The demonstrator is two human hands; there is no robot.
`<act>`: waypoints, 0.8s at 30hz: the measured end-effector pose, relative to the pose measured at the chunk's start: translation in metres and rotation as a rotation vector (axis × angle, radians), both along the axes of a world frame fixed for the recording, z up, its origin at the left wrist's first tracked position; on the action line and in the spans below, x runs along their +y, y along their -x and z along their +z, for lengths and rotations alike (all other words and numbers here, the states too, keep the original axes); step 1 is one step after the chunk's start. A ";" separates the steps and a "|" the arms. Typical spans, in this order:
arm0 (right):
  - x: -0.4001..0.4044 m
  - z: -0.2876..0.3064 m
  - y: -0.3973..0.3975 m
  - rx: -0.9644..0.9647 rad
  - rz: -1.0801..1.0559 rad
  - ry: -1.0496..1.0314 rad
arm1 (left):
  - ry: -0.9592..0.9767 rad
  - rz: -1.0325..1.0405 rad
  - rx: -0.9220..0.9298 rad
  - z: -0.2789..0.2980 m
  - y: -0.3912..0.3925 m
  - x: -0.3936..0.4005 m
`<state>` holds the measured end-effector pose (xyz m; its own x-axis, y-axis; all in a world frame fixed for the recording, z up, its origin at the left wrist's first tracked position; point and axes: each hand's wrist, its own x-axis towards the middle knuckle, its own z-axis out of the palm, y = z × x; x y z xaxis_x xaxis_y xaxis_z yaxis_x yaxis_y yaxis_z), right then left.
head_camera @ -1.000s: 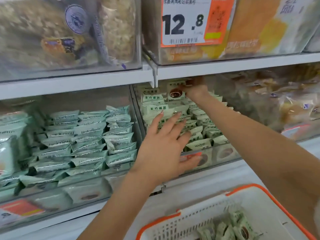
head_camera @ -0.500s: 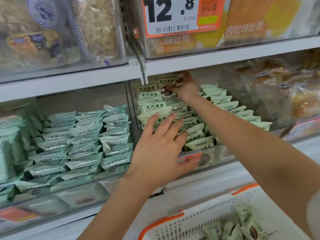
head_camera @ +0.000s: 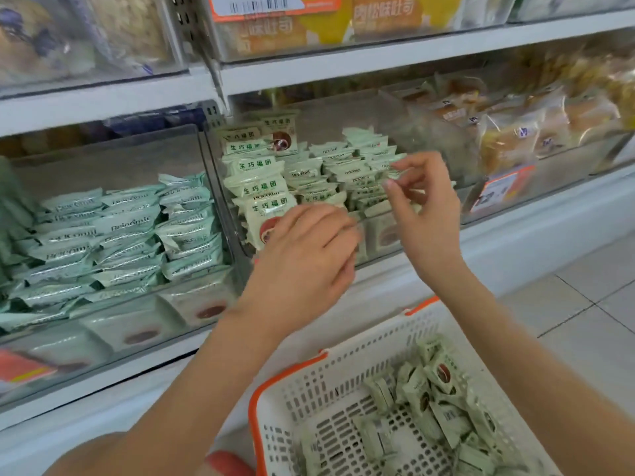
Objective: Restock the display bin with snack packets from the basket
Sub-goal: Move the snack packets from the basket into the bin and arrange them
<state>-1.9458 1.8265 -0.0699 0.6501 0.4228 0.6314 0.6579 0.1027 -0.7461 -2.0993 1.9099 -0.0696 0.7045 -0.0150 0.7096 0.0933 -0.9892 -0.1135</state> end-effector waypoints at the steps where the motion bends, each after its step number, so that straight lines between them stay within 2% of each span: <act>1: -0.020 -0.017 0.008 0.028 -0.021 -0.005 | -0.011 -0.034 0.004 -0.008 -0.002 -0.013; 3: -0.056 -0.062 0.020 0.100 -0.042 0.079 | -0.038 -0.115 0.086 -0.034 -0.005 -0.036; 6: -0.097 -0.142 0.027 0.195 -0.044 0.399 | -0.011 -0.173 0.361 -0.094 -0.002 -0.065; 8: -0.122 -0.190 0.027 0.263 -0.003 0.686 | 0.148 -0.109 0.580 -0.136 0.005 -0.078; 10: -0.144 -0.225 0.027 0.250 0.059 1.049 | 0.348 0.023 0.799 -0.176 0.015 -0.087; 13: -0.164 -0.260 0.025 0.267 0.106 1.403 | 0.601 0.178 0.964 -0.225 0.035 -0.095; 16: -0.165 -0.287 0.029 0.359 0.182 1.537 | 0.715 0.264 1.064 -0.260 0.046 -0.097; 19: -0.152 -0.315 0.047 0.438 0.300 1.587 | 0.824 0.335 1.114 -0.289 0.046 -0.093; 24: -0.119 -0.349 0.081 0.481 0.182 1.558 | 1.093 0.444 1.085 -0.314 0.042 -0.095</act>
